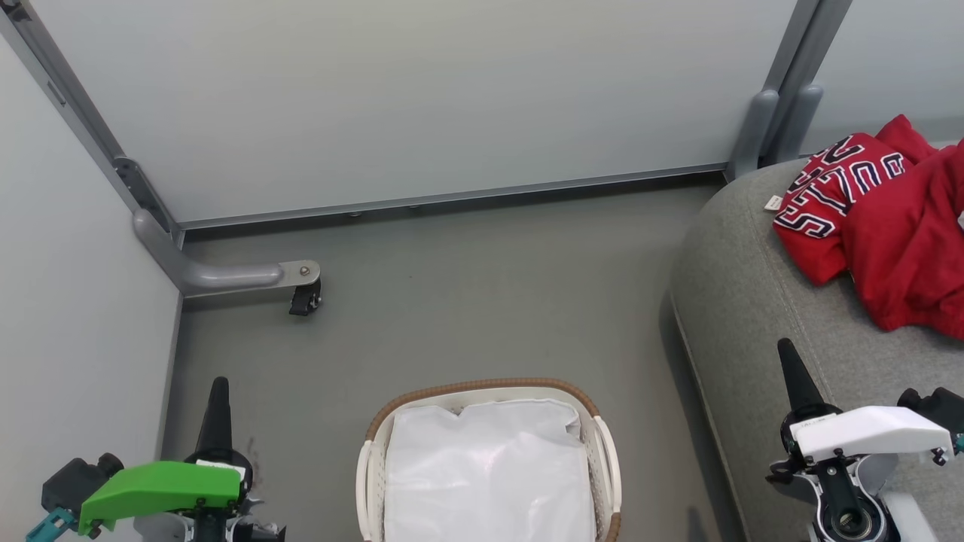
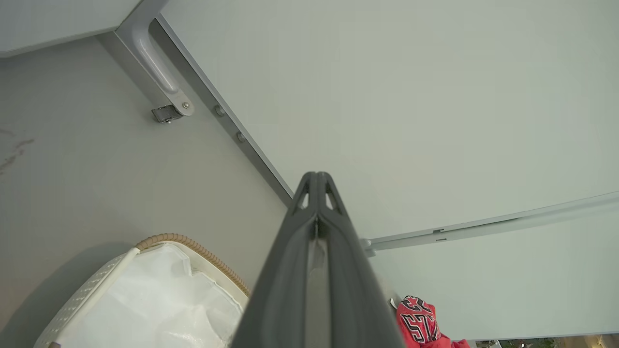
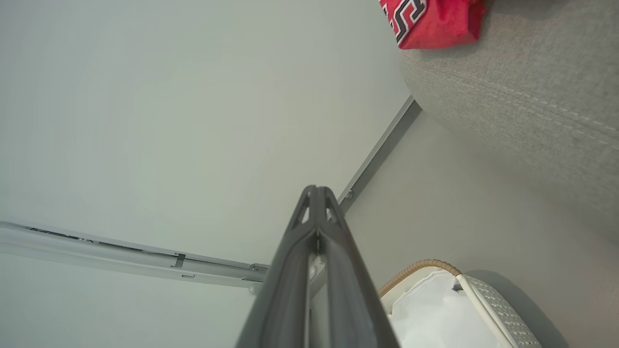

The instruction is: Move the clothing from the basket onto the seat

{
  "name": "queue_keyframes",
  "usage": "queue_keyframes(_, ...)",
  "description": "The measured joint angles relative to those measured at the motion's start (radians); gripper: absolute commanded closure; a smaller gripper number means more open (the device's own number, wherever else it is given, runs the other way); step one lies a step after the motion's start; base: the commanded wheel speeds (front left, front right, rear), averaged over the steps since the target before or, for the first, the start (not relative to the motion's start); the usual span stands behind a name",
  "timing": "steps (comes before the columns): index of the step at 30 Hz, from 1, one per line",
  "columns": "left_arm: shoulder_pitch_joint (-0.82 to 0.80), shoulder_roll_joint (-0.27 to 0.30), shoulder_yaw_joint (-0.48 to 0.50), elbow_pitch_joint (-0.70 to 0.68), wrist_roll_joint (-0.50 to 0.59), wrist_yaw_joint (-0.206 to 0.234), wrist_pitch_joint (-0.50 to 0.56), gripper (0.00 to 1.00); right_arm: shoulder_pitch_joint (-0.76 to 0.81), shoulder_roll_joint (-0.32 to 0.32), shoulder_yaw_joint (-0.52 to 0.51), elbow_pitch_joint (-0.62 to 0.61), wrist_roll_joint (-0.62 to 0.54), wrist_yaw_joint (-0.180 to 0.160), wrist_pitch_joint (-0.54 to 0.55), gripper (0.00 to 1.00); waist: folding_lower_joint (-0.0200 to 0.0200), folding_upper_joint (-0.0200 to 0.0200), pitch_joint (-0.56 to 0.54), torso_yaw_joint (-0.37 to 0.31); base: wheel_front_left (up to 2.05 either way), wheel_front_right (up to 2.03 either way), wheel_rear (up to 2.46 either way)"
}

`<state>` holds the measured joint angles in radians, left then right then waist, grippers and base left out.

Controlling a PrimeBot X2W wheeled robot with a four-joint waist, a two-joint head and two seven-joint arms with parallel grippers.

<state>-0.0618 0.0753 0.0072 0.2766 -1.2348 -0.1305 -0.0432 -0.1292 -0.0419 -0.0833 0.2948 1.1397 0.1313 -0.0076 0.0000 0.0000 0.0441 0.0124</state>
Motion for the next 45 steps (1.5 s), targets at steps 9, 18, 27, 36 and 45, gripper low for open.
queue_keyframes(9,-0.009,0.001,0.013,-0.007,-0.075,0.000,0.024,1.00,0.002,-0.001,-0.005,-0.010,0.087,0.000,0.023,1.00,0.0000,0.0000,-0.006,-0.002,0.00,0.00,0.00)
queue_keyframes(18,-0.012,0.001,0.025,-0.012,-0.144,0.000,0.044,1.00,0.007,-0.002,-0.010,-0.018,0.169,0.000,0.043,1.00,0.0000,0.0000,-0.013,-0.004,0.00,0.00,0.00)
queue_keyframes(27,-0.019,0.001,0.035,-0.016,-0.209,0.000,0.066,1.00,0.008,-0.003,-0.015,-0.026,0.243,0.000,0.062,1.00,0.0000,0.0000,-0.019,-0.006,0.00,0.00,0.00)
queue_keyframes(36,-0.022,0.000,0.048,-0.020,-0.270,0.000,0.086,1.00,0.011,-0.003,-0.020,-0.032,0.313,0.000,0.082,1.00,0.0000,0.0000,-0.025,-0.008,0.00,0.00,0.00)
queue_keyframes(45,-0.032,0.000,0.057,-0.026,-0.325,0.000,0.104,1.00,0.012,-0.004,-0.024,-0.040,0.378,0.000,0.097,1.00,0.0000,0.0000,-0.031,-0.010,0.00,0.00,0.00)
